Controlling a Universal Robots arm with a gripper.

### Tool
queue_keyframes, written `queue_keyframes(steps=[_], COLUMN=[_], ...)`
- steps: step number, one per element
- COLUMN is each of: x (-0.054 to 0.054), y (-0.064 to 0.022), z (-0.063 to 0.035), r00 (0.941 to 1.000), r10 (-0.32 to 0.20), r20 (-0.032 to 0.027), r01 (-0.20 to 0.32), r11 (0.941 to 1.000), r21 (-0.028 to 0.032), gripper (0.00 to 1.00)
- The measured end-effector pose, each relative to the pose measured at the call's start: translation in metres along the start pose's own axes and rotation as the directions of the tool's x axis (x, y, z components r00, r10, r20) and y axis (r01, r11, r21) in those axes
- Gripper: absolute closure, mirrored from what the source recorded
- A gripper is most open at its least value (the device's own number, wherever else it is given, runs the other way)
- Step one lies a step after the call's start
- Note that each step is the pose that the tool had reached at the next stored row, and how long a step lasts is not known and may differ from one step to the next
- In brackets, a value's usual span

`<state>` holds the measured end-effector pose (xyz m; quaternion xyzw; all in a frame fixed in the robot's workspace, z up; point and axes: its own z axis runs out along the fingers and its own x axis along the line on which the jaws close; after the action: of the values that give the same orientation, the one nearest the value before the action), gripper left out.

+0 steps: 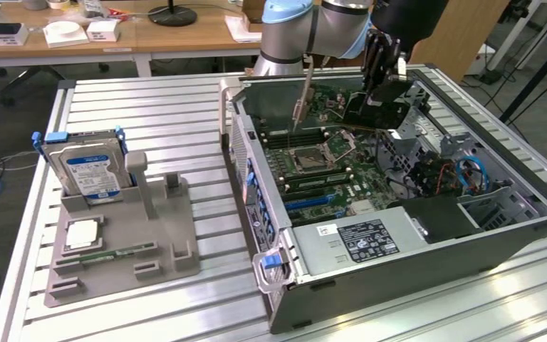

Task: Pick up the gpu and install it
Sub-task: 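Insert the gpu into the slot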

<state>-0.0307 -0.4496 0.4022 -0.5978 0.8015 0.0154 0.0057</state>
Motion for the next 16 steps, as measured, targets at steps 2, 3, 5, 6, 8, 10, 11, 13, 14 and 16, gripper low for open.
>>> queue_keyframes(steps=[2, 3, 5, 6, 8, 10, 11, 13, 14, 16], x=[0.0000, 0.0000, 0.0000, 0.0000, 0.0000, 0.0000, 0.0000, 0.0000, 0.0000, 0.0000], y=[0.0000, 0.0000, 0.0000, 0.0000, 0.0000, 0.0000, 0.0000, 0.0000, 0.0000, 0.0000], z=[0.0000, 0.0000, 0.0000, 0.0000, 0.0000, 0.0000, 0.0000, 0.0000, 0.0000, 0.0000], r00=[0.9999, 0.9998, 0.9993, 0.9990, 0.9982, 0.9971, 0.9965, 0.9951, 0.9943, 0.9926], r10=[-0.014, -0.021, -0.037, -0.044, -0.060, -0.076, -0.084, -0.099, -0.106, -0.121], r20=[-0.0002, -0.0002, -0.0004, -0.0004, -0.0007, -0.0009, -0.0010, -0.0012, -0.0013, -0.0016], r01=[0.014, 0.021, 0.037, 0.044, 0.060, 0.076, 0.084, 0.099, 0.106, 0.121], r11=[0.9999, 0.9998, 0.9993, 0.9990, 0.9982, 0.9971, 0.9965, 0.9951, 0.9943, 0.9926], r21=[-0.0003, -0.0006, -0.0010, -0.0013, -0.0017, -0.0022, -0.0024, -0.0029, -0.0031, -0.0035], gripper=[0.73, 0.73, 0.73, 0.73, 0.73, 0.73, 0.73, 0.73, 0.73, 0.73])
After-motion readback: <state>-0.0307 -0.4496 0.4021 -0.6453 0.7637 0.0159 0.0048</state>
